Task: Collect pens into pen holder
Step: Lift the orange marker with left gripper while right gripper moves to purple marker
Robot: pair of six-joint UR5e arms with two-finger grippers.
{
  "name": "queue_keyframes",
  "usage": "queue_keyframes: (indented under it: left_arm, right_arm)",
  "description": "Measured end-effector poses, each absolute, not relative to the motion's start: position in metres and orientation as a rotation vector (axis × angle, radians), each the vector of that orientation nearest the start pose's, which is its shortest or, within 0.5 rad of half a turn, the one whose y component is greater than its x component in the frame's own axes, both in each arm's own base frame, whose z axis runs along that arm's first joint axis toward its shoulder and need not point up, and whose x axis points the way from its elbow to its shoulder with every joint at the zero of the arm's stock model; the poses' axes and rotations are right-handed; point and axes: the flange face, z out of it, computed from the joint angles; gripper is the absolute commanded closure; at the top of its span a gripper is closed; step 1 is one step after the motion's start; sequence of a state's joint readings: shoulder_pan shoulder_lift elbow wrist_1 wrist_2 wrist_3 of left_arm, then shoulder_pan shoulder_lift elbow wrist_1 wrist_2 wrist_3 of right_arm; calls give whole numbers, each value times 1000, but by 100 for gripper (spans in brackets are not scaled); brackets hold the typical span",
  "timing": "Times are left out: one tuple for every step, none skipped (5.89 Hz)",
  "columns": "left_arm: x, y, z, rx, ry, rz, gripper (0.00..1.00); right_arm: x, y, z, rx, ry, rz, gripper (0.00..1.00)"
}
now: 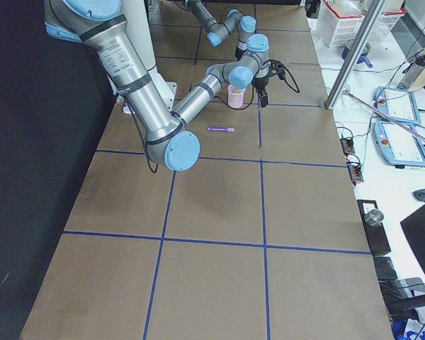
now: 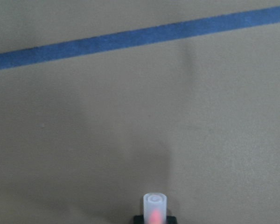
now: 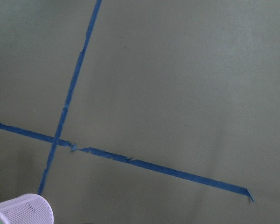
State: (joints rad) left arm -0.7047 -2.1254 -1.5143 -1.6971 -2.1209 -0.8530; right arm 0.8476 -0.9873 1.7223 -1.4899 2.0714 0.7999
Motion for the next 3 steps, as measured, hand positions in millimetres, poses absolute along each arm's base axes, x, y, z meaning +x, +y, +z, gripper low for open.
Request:
queue_keyframes:
  left_arm:
    - [459, -527, 332, 33, 827, 162, 100]
    - [434, -537, 312, 85, 850, 140, 100]
    - [419, -542, 296, 134, 860, 126, 100]
  right_arm:
    - [-378, -544, 251, 199, -865, -135, 0]
    - [-394, -534, 260, 155, -844, -147, 0]
    - [-413, -523, 268, 118, -828, -157, 0]
